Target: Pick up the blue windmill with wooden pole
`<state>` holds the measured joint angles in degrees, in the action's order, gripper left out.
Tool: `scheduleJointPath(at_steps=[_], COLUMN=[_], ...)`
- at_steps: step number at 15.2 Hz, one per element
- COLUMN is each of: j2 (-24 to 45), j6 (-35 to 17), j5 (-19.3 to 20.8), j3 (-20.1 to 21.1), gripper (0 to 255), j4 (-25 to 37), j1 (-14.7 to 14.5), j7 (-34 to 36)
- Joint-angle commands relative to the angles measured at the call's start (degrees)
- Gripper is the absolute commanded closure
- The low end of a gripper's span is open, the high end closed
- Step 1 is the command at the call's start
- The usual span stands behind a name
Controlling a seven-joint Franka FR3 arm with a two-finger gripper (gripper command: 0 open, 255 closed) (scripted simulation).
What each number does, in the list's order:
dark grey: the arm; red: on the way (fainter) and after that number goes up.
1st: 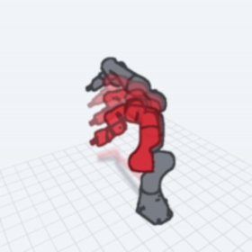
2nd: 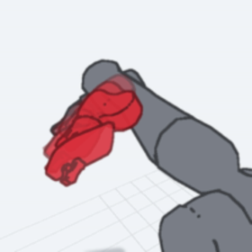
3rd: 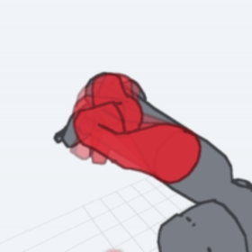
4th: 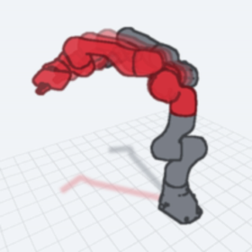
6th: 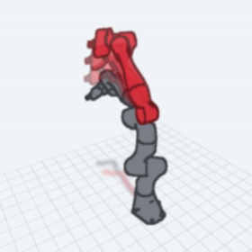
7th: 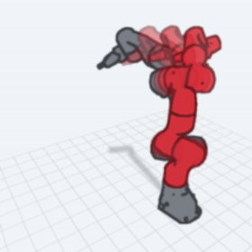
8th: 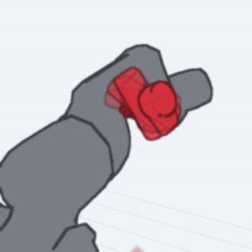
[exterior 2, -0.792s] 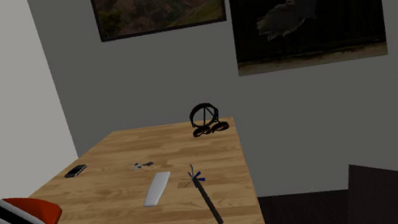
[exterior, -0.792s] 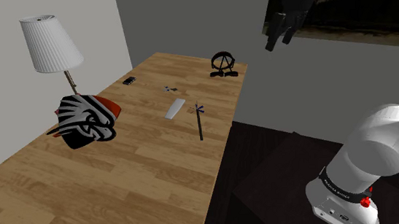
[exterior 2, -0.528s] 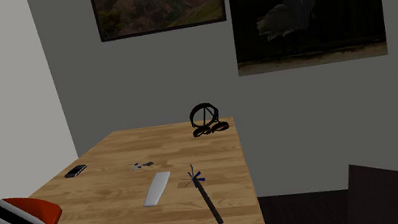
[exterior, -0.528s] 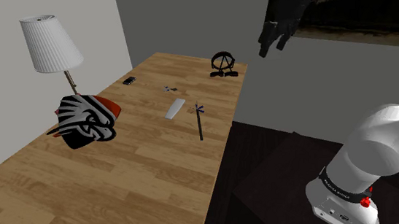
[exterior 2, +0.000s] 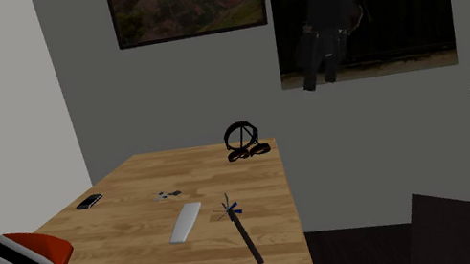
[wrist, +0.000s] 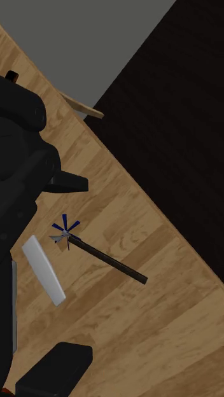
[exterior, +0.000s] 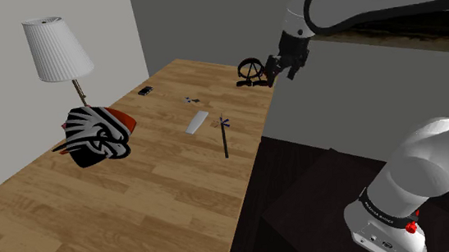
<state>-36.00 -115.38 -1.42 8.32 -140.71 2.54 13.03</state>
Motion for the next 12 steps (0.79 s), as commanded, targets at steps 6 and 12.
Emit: scheduleJointPath(at_steps=[6,12], j2=[12.5,25.6], j6=[-14.0,-24.5], j5=[1.5,6.9], j3=[4.7,8.4], gripper=[0,0], j4=[-1.0,1.5], j1=[2.4,5.5], j7=[8.9,18.4])
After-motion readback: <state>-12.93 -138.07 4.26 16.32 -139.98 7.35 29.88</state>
